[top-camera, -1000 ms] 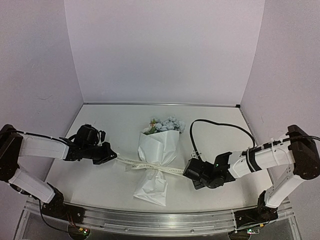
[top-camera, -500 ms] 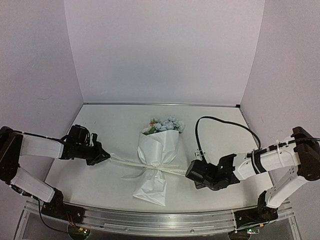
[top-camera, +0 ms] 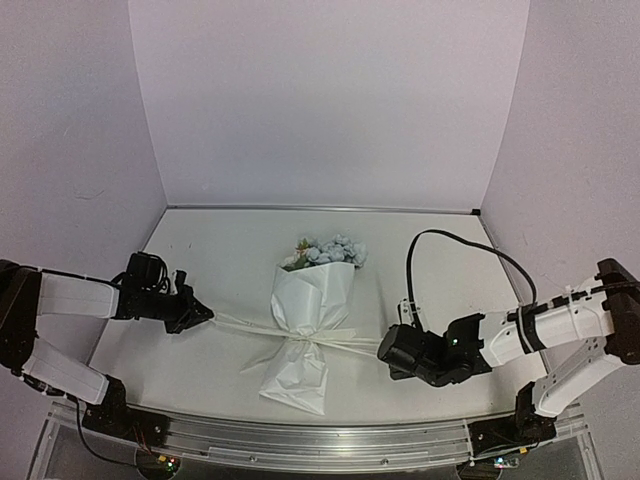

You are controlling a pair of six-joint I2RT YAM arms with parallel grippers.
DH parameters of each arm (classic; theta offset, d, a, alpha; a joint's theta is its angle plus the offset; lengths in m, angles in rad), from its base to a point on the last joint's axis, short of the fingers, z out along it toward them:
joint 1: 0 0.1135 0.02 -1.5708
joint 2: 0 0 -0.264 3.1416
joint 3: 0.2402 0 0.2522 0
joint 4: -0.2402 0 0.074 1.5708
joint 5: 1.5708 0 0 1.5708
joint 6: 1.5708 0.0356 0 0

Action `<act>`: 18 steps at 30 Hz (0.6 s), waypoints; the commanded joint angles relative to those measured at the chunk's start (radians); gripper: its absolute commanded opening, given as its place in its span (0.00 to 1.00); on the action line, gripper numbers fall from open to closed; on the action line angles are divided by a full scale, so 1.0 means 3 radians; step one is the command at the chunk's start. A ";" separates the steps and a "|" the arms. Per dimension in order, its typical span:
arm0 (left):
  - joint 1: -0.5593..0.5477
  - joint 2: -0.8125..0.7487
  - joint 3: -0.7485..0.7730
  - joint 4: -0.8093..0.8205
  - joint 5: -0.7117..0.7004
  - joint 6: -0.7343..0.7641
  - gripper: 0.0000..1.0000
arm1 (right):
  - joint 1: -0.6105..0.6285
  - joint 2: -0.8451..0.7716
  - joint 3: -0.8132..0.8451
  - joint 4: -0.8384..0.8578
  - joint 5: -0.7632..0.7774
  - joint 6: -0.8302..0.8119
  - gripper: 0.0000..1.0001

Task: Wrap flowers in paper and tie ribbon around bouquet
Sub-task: Tie the half-tied ribbon around the folded bouquet.

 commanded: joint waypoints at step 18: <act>0.0381 -0.0017 -0.0033 0.0137 0.0017 0.0067 0.00 | -0.0078 0.0058 -0.0286 -0.0428 -0.0267 -0.0029 0.00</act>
